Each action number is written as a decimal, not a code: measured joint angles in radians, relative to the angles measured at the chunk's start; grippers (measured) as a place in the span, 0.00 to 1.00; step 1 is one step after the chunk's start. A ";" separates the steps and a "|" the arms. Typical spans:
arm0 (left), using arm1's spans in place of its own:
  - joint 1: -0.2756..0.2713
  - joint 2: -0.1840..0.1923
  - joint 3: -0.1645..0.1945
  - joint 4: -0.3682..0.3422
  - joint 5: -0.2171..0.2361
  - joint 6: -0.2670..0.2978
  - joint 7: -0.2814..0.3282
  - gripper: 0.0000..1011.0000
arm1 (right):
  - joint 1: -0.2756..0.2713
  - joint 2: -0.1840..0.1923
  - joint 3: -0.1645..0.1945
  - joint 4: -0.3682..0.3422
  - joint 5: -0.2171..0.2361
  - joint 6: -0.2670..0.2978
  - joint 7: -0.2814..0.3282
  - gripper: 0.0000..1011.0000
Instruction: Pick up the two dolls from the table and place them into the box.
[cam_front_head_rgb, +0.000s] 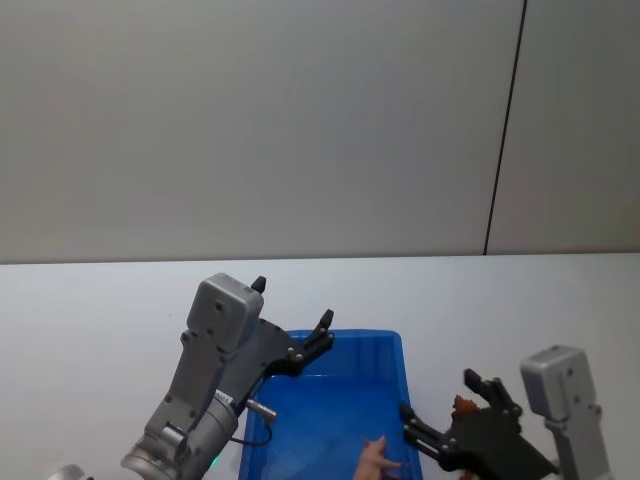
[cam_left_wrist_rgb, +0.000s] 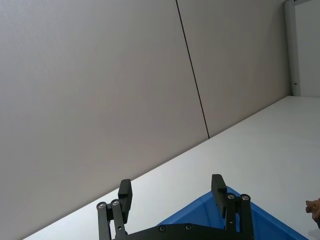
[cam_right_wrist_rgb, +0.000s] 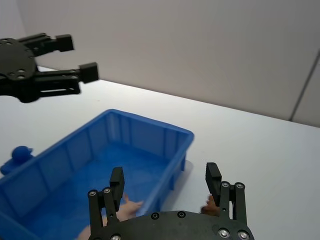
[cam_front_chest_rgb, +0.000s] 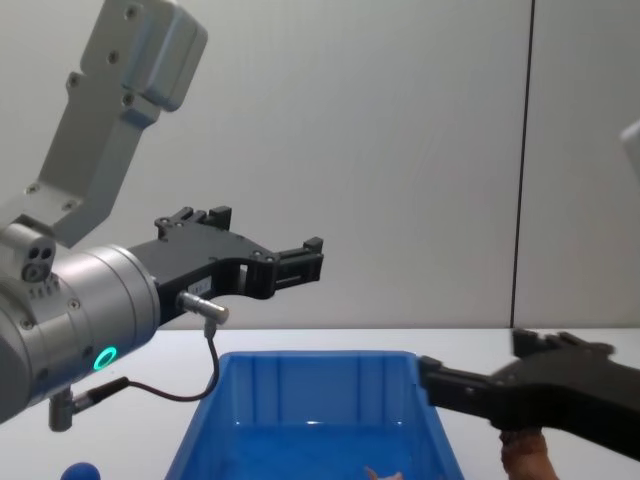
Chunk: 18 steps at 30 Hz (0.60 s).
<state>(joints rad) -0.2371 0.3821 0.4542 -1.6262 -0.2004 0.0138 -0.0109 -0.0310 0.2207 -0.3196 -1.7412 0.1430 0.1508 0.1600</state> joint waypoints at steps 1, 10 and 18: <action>0.000 0.000 0.000 0.000 0.000 0.000 0.000 0.99 | -0.010 0.004 0.002 -0.007 -0.001 0.000 -0.019 0.99; 0.000 0.000 0.000 0.000 0.000 0.000 0.000 0.99 | -0.056 0.020 0.009 -0.030 -0.002 0.000 -0.110 0.99; 0.000 0.000 0.000 0.000 0.000 0.000 0.000 0.99 | -0.082 0.022 0.015 -0.029 0.002 -0.004 -0.173 0.99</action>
<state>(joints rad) -0.2371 0.3821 0.4542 -1.6262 -0.2004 0.0138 -0.0109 -0.1127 0.2431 -0.3045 -1.7706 0.1449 0.1468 -0.0130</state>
